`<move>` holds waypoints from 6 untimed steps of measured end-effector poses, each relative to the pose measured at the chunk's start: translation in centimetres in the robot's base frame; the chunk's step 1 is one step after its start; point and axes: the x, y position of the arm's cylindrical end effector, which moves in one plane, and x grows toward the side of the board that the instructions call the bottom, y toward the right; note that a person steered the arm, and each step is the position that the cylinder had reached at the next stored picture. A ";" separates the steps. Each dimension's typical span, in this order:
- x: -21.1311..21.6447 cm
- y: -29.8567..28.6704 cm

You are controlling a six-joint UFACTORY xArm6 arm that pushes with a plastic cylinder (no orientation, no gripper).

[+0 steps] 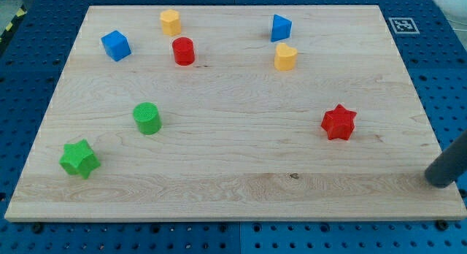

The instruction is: Move the red star towards the right center

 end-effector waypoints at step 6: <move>-7.9 -12.9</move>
